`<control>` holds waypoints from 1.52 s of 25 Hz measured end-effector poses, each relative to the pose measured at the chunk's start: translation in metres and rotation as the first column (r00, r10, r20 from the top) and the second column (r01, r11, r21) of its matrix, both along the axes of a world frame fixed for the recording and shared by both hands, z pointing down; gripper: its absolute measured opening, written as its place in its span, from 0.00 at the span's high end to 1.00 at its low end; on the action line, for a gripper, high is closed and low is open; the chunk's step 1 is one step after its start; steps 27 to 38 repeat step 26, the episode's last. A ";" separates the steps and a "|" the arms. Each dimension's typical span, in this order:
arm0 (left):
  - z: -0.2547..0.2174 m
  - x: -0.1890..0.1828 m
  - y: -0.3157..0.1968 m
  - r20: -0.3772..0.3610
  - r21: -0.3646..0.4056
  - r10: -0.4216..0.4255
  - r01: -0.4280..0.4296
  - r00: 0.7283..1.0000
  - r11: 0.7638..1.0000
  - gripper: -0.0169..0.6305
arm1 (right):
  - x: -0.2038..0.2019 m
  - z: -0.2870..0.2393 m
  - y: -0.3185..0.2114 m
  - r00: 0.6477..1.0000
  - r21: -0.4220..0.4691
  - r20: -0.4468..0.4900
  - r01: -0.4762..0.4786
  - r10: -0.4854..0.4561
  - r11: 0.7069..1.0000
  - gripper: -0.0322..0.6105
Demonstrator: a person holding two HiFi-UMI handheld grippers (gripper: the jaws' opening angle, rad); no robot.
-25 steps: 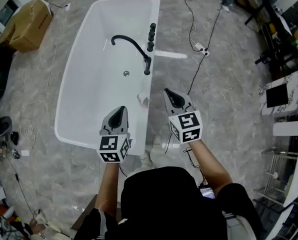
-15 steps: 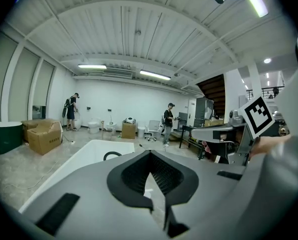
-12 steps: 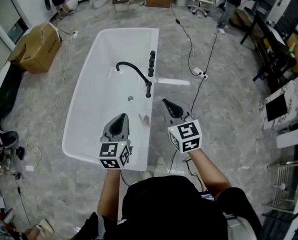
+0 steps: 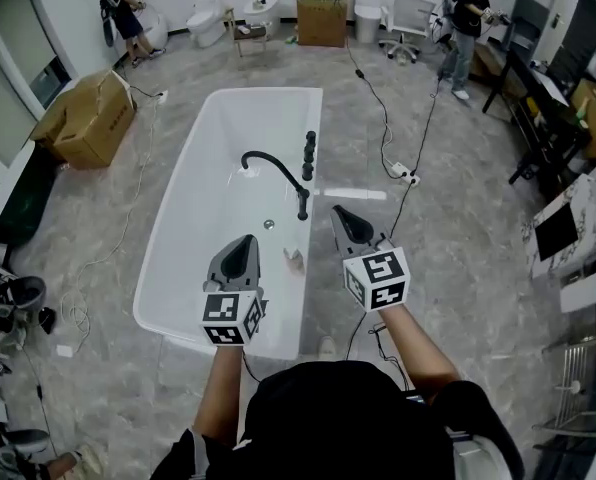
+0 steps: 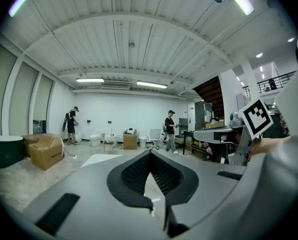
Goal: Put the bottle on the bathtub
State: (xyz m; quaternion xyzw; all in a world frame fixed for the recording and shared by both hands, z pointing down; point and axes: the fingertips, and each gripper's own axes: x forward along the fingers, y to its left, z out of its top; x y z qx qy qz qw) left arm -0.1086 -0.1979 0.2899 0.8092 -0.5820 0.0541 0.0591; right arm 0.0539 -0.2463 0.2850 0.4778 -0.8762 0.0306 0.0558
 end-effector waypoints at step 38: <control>-0.023 -0.022 0.006 0.009 0.044 -0.032 0.032 0.999 0.999 0.96 | -0.012 0.000 0.005 1.000 0.003 0.011 -0.002 0.002 1.000 0.91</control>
